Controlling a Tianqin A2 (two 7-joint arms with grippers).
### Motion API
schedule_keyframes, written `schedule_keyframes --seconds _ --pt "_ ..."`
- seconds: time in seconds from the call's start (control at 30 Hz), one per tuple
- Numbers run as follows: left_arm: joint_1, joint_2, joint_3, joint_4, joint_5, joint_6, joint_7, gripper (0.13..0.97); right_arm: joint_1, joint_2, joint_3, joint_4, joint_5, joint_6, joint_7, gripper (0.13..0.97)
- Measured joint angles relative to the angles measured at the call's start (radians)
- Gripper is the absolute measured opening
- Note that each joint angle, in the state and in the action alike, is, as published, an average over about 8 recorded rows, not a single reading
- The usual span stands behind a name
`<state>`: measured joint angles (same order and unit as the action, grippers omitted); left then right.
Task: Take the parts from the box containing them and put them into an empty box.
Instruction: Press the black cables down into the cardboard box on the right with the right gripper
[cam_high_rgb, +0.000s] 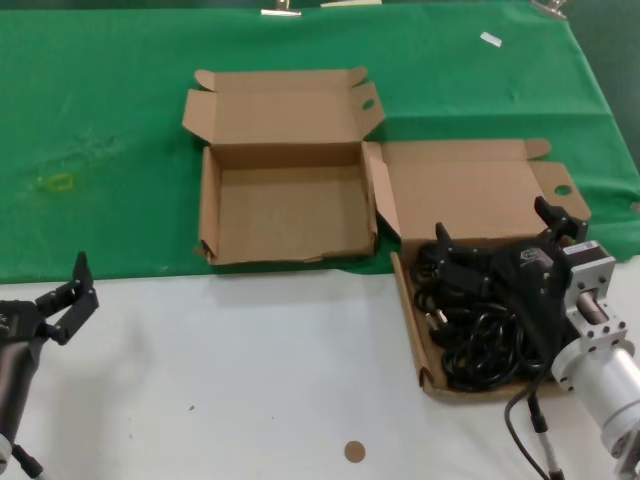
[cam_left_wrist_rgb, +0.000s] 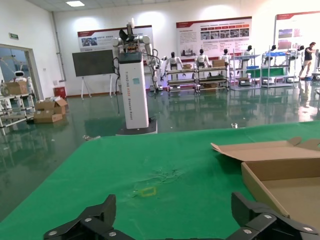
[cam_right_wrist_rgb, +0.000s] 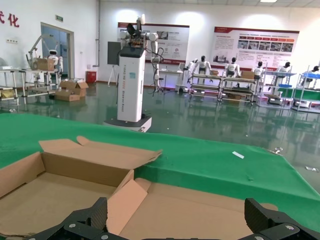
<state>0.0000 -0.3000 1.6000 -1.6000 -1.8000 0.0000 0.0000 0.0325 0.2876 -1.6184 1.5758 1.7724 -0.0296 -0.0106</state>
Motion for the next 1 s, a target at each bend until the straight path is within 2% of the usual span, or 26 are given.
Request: schedule_keyframes --seconds 0.13,0.4,0.43,0.67,1.0 --pt "0.0 0.0 0.0 0.0 0.0 0.0 0.0 0.837 -0.002 0.008 -0.005 0.003 -0.003 0.001 -0.002 0.966" --pt "0.0 0.0 0.0 0.0 0.0 0.0 0.0 0.664 0.014 0.112 -0.068 -0.004 0.014 0.017 0.021 0.966" --pt "0.0 0.0 0.0 0.0 0.0 0.0 0.0 0.664 0.018 0.132 -0.082 -0.006 0.02 0.021 0.025 0.966" --pt "0.0 0.0 0.0 0.0 0.0 0.0 0.0 0.467 0.054 0.289 -0.185 -0.02 0.057 0.035 0.047 0.966" --pt "0.0 0.0 0.0 0.0 0.0 0.0 0.0 0.268 0.123 0.49 -0.273 -0.02 0.02 -0.071 0.117 0.966"
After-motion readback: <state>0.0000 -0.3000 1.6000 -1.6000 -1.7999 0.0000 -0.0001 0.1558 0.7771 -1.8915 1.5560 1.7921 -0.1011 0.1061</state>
